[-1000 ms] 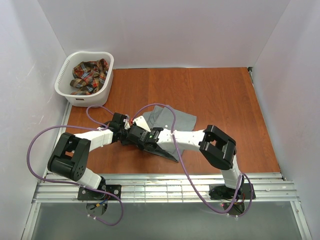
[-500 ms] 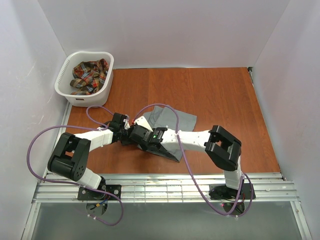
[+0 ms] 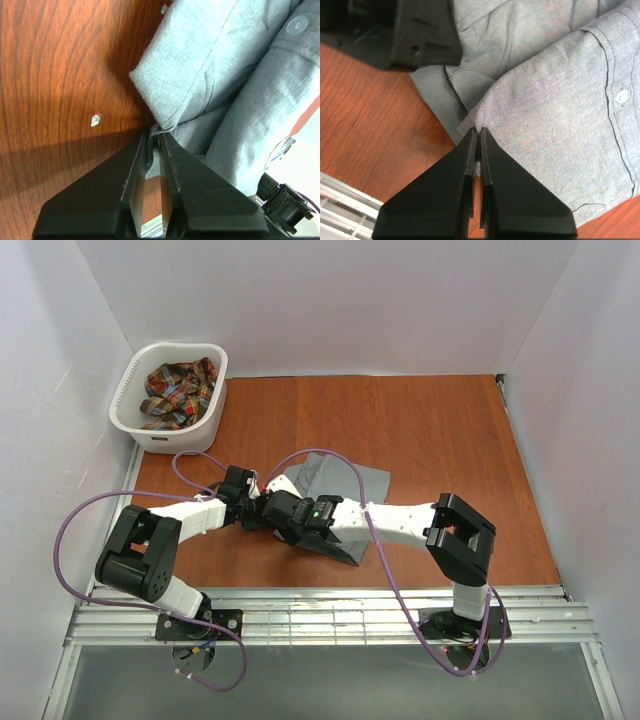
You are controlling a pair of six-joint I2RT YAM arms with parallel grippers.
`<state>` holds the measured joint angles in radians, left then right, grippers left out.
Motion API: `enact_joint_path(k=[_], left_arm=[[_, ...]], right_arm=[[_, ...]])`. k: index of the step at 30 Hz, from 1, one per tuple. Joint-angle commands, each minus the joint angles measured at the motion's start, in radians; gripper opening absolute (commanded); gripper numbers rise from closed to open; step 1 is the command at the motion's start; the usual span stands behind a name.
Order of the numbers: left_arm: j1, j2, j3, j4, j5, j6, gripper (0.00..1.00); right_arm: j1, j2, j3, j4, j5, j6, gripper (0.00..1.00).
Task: Fold and stack the long sleeve shirts
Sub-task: Fold the shirt
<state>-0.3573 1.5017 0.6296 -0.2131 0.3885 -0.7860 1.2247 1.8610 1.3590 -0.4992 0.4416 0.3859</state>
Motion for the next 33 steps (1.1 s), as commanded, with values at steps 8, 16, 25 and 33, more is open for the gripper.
enact_joint_path(k=[8, 16, 25, 33], left_arm=[[-0.002, -0.014, 0.004, -0.039, -0.028, 0.004, 0.11], [-0.002, -0.017, 0.001, -0.039, -0.028, -0.001, 0.11], [0.011, -0.174, 0.051, -0.136, -0.148, 0.004, 0.32], [0.015, -0.282, 0.209, -0.275, -0.229, 0.039, 0.77]], right_arm=[[0.035, -0.01, 0.028, 0.01, -0.064, -0.028, 0.01], [0.042, 0.029, 0.038, 0.037, -0.116, -0.048, 0.12], [0.027, -0.043, 0.092, 0.028, -0.098, -0.076, 0.52], [-0.189, -0.268, -0.053, 0.022, -0.181, -0.042, 0.63]])
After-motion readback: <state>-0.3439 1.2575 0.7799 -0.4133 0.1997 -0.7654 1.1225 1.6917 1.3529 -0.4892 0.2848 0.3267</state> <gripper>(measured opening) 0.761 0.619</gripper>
